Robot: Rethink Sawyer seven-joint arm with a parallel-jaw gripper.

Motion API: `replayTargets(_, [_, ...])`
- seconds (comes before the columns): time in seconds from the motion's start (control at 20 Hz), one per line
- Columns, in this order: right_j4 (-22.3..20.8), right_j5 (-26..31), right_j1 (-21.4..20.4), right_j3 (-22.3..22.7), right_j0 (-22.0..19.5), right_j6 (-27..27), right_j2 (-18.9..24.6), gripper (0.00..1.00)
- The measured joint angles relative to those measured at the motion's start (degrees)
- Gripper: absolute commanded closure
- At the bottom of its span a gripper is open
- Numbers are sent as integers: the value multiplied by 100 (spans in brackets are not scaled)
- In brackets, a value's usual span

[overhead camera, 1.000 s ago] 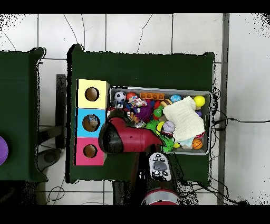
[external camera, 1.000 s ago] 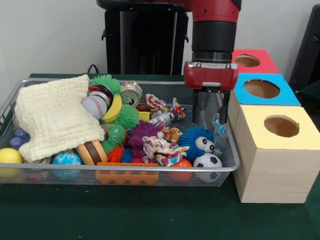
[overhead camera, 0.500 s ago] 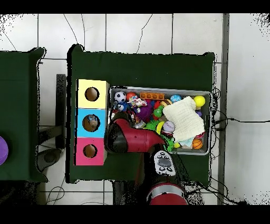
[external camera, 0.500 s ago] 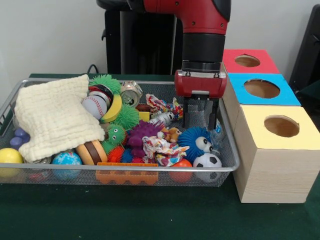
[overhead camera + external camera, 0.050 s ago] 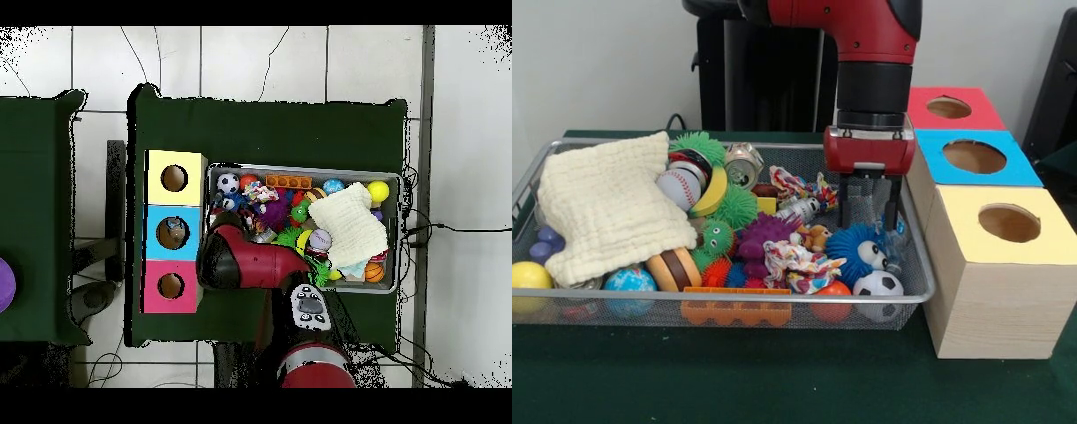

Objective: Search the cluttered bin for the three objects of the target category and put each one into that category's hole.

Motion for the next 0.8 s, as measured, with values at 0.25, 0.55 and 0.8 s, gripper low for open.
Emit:
replayTargets(0.25, [-1, 0, -2, 3, -84, 0, 77, 0])
replayTargets(0.55, [-1, 186, -228, 149, -302, 0, 330, 0])
replayTargets(0.8, [-2, 657, -547, 315, -338, 0, 436, 0])
